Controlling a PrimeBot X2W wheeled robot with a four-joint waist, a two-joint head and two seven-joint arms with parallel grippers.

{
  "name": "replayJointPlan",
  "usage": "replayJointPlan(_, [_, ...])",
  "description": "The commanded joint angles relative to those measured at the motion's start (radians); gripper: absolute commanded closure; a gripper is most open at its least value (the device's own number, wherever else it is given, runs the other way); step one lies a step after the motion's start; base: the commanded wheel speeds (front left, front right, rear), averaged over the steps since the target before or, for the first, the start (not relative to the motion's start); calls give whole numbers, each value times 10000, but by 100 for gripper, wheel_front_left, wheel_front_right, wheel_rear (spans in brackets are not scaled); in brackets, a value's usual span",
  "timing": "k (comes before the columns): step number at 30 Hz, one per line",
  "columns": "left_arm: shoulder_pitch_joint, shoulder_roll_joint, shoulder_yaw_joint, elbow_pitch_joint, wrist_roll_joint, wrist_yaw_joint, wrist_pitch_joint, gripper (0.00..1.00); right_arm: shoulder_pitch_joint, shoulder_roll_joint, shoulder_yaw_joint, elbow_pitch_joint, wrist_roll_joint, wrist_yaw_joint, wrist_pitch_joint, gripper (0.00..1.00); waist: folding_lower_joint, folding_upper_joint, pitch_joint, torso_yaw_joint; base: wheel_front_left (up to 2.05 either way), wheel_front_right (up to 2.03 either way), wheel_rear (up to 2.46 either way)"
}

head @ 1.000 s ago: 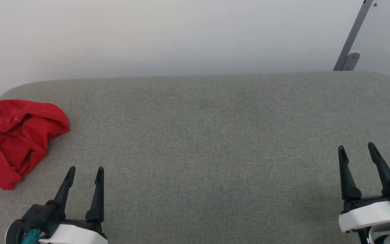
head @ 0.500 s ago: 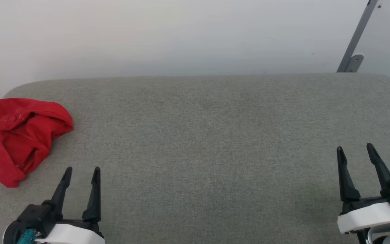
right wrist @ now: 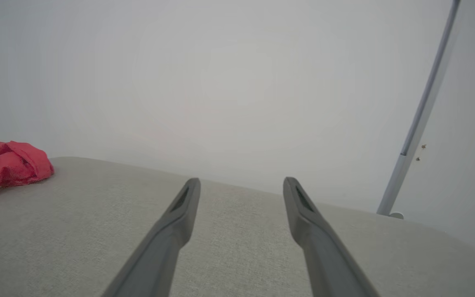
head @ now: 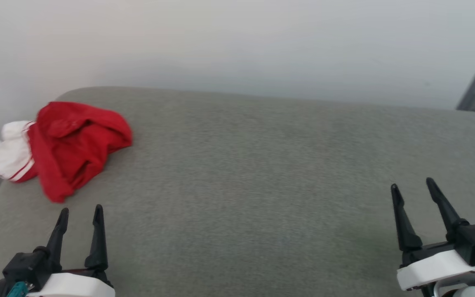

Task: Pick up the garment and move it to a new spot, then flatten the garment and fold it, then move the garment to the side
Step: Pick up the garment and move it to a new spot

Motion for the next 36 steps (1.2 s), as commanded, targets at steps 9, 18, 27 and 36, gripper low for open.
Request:
replayJointPlan(9, [45,-66,379,180,29,-35,-50,0,-127,-10,672,81,153,-1,-54,0,0,-1,-306,1747,0,0,0])
replayJointPlan(18, [151,-254,796,339,145,-36,-48,0,-246,48,1162,148,267,-1,-54,0,0,-1,-454,2928,0,0,0])
replayJointPlan(27, [172,-398,1006,427,236,-36,-48,0,-321,55,1464,154,308,1,-54,0,0,-1,-421,3558,0,0,0])
replayJointPlan(36, [-190,-655,1320,845,320,-36,-48,0,-451,-81,1522,160,275,-1,-54,0,0,-1,-181,3744,0,0,0])
